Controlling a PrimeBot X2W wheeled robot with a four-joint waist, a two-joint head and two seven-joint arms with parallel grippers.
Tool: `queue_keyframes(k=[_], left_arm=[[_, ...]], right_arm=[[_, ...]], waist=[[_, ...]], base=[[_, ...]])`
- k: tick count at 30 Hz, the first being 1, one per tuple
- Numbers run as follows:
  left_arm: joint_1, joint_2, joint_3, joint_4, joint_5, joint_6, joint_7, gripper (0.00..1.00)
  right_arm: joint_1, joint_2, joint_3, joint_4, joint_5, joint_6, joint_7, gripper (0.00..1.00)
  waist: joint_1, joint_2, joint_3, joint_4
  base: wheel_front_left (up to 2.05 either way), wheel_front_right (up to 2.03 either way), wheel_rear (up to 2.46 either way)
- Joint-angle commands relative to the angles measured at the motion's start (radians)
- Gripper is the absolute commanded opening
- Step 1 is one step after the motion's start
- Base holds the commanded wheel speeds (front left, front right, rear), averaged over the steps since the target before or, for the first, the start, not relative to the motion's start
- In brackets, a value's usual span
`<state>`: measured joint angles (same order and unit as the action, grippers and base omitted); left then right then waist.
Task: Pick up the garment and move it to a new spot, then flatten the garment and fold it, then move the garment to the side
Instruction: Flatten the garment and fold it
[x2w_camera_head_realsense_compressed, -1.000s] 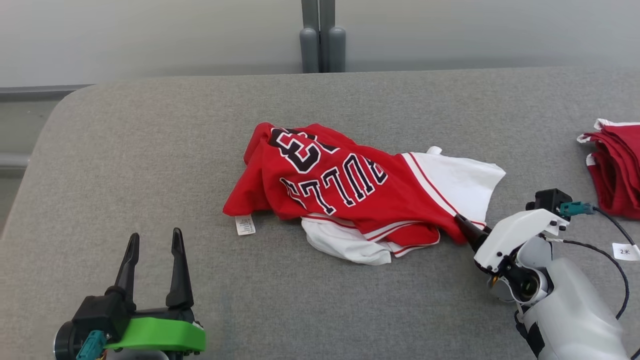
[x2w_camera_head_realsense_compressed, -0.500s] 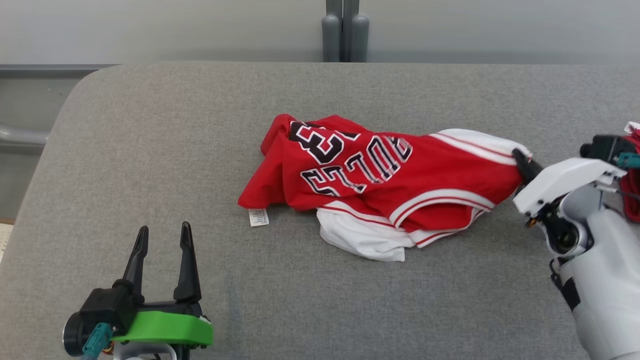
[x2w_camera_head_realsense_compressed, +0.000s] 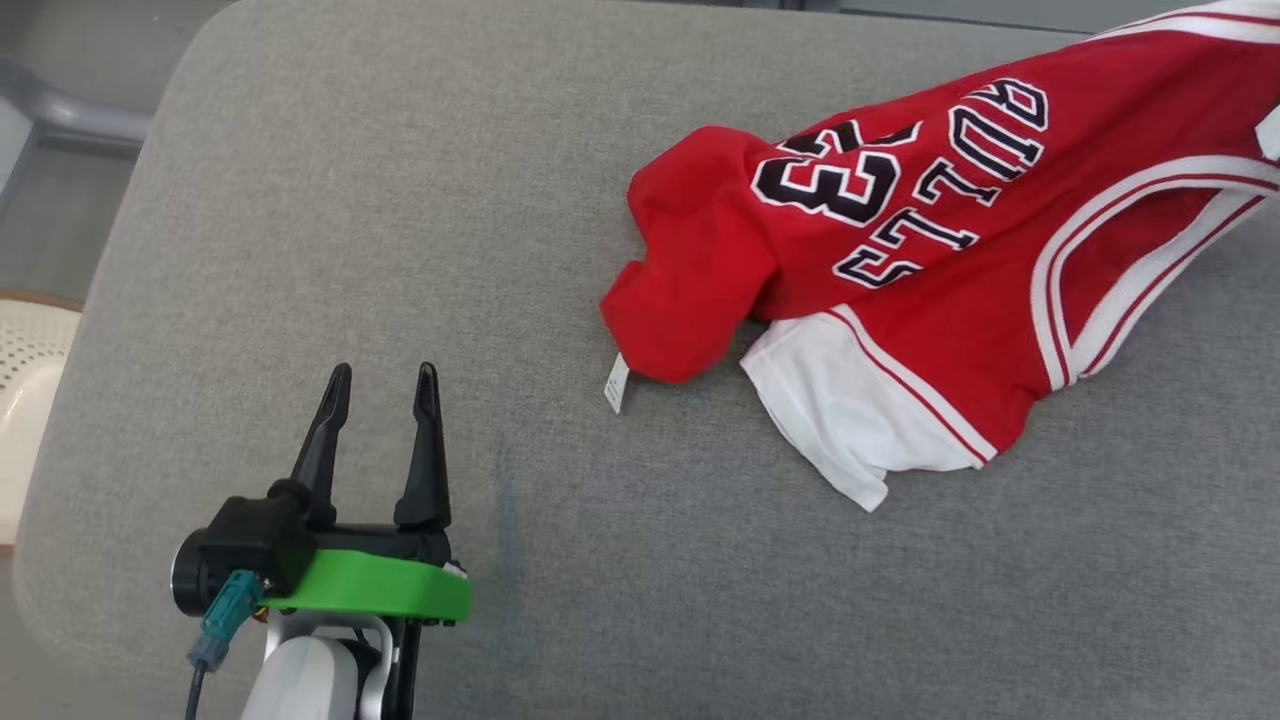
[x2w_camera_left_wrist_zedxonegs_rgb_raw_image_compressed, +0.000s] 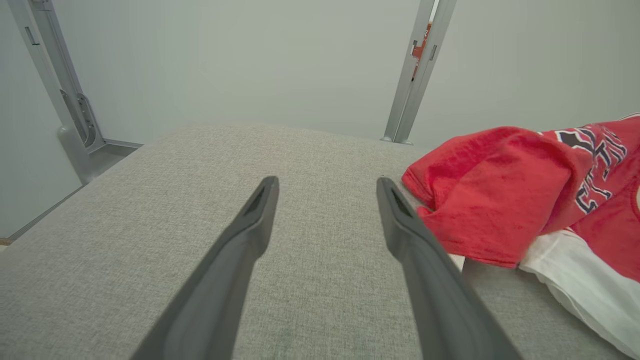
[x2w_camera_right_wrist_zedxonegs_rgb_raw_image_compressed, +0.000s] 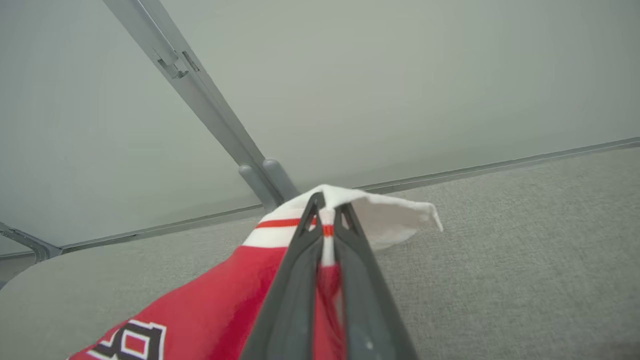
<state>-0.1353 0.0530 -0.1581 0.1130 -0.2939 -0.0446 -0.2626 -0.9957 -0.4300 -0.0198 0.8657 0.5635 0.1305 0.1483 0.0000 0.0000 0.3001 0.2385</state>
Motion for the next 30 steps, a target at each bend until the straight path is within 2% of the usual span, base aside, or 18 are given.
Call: queue_keyframes(k=[1, 2, 3, 4, 8, 12, 21, 30], left_arm=[[-0.022, -0.002, -0.001, 0.004, -0.002, -0.004, -0.003, 1.0], [-0.026, -0.002, -0.004, 0.006, -0.003, -0.002, -0.003, 1.0], [-0.03, -0.002, -0.007, 0.009, -0.004, 0.0, -0.003, 1.0], [-0.032, -0.003, -0.009, 0.011, -0.007, 0.002, -0.003, 1.0], [-0.036, -0.003, -0.009, 0.018, -0.011, 0.008, -0.003, 1.0], [-0.015, -0.002, 0.01, 0.024, 0.003, 0.008, -0.003, 1.0], [0.041, 0.018, 0.078, 0.015, 0.031, 0.007, -0.003, 1.0], [0.091, 0.022, 0.112, -0.002, 0.039, 0.013, -0.003, 1.0]], right_arm=[[-0.025, -0.012, 0.009, 0.032, -0.018, 0.001, -0.022, 0.0], [-0.039, -0.017, 0.013, 0.059, -0.028, 0.001, -0.031, 0.0], [-0.052, -0.018, 0.02, 0.093, -0.036, 0.001, -0.039, 0.52], [-0.062, -0.017, 0.023, 0.118, -0.04, 0.001, -0.048, 1.0], [-0.072, 0.006, 0.058, 0.191, -0.055, 0.001, -0.102, 1.0], [-0.03, 0.056, 0.108, 0.197, -0.04, 0.001, -0.181, 1.0], [0.121, 0.104, 0.22, 0.051, 0.036, 0.001, -0.349, 1.0], [0.313, 0.091, 0.248, -0.141, 0.077, 0.001, -0.399, 1.0]], waist=[[0.0, 0.0, 0.074, 0.077], [0.0, 0.0, 0.075, 0.081], [0.0, 0.0, 0.075, 0.083], [0.0, 0.0, 0.073, 0.084], [0.0, 0.0, 0.041, 0.064], [0.0, 0.0, -0.016, 0.011], [0.0, 0.0, -0.14, -0.14], [0.0, 0.0, -0.204, -0.241]], base=[[0.0, 0.0, 0.0], [0.0, 0.0, 0.0], [0.0, 0.0, 0.0], [0.0, 0.0, 0.0], [0.0, 0.0, 0.0], [0.0, 0.0, 0.0], [0.0, 0.0, 0.0], [0.0, 0.0, 0.0]])
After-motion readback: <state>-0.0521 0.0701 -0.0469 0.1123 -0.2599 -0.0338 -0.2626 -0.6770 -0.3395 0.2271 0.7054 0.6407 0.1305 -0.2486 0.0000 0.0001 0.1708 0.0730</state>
